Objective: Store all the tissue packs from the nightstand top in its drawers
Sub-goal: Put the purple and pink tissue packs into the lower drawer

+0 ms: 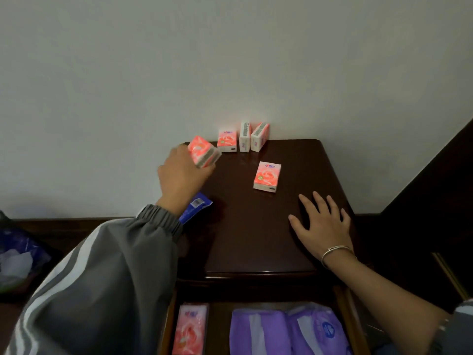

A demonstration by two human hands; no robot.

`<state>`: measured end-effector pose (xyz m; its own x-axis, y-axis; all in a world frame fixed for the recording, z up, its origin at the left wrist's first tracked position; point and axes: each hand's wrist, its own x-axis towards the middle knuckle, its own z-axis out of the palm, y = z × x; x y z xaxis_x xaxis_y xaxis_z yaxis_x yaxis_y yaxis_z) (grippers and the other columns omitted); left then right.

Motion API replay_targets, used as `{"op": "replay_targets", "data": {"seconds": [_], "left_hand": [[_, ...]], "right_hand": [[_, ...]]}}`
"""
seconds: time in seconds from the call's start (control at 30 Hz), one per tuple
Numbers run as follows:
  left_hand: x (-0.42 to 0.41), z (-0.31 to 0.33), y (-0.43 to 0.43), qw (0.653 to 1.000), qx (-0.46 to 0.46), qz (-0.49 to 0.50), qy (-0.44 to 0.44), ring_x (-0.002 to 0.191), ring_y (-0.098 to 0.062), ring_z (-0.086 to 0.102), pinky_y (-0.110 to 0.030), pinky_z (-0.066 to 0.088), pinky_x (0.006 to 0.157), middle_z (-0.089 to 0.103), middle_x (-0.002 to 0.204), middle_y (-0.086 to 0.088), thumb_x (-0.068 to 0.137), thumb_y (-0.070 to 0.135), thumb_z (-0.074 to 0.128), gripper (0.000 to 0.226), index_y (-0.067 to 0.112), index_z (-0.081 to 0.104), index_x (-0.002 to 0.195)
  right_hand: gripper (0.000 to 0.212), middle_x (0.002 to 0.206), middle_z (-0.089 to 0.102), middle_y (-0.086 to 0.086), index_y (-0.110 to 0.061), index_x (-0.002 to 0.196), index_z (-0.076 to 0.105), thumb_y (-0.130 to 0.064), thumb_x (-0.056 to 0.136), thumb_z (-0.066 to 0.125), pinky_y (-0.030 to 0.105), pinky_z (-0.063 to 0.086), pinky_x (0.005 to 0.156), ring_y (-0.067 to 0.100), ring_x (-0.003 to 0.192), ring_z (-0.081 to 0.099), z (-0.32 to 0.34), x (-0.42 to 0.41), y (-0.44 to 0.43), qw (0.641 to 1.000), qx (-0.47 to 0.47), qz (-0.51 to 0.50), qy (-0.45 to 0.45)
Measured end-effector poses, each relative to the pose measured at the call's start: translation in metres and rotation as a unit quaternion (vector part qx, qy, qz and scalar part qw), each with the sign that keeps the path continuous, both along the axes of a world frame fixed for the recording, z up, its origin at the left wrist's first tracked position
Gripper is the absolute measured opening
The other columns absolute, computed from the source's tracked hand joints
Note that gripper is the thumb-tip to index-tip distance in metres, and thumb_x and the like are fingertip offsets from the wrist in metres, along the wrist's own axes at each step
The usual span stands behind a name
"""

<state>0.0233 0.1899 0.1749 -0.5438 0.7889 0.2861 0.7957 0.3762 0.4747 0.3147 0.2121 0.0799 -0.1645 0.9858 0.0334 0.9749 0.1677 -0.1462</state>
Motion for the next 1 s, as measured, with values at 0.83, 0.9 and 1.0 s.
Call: {"op": "replay_targets", "data": {"seconds": [0.83,0.9,1.0], "left_hand": [[-0.012,-0.078,-0.032,0.977,0.165,0.094,-0.093,0.082,-0.025,0.055,-0.028,0.038,0.061,0.051,0.095,-0.006,0.077,0.054,0.062,0.052,0.012,0.049,0.105],[-0.012,-0.079,-0.032,0.978,0.164,0.096,-0.091,0.083,-0.026,0.055,-0.029,0.038,0.061,0.051,0.097,-0.007,0.077,0.055,0.061,0.054,0.012,0.048,0.106],[-0.011,-0.079,-0.032,0.979,0.16,0.1,-0.082,0.085,-0.024,0.056,-0.028,0.038,0.061,0.051,0.099,-0.007,0.077,0.056,0.06,0.055,0.012,0.048,0.108]], "right_hand": [[0.037,0.13,0.055,0.014,-0.012,0.125,0.052,-0.025,0.092,0.041,0.04,0.029,0.106,0.032,0.12,0.049,0.086,-0.236,0.126,0.951,-0.033,0.251,-0.177],[0.035,0.124,0.06,0.012,-0.02,0.123,0.057,-0.029,0.093,0.041,0.036,0.036,0.099,0.031,0.113,0.054,0.088,-0.218,0.115,0.938,-0.029,0.308,-0.155],[0.031,0.12,0.064,0.006,-0.026,0.118,0.063,-0.034,0.091,0.05,0.036,0.044,0.095,0.027,0.109,0.058,0.092,-0.188,0.093,0.926,-0.075,0.36,-0.087]]}}
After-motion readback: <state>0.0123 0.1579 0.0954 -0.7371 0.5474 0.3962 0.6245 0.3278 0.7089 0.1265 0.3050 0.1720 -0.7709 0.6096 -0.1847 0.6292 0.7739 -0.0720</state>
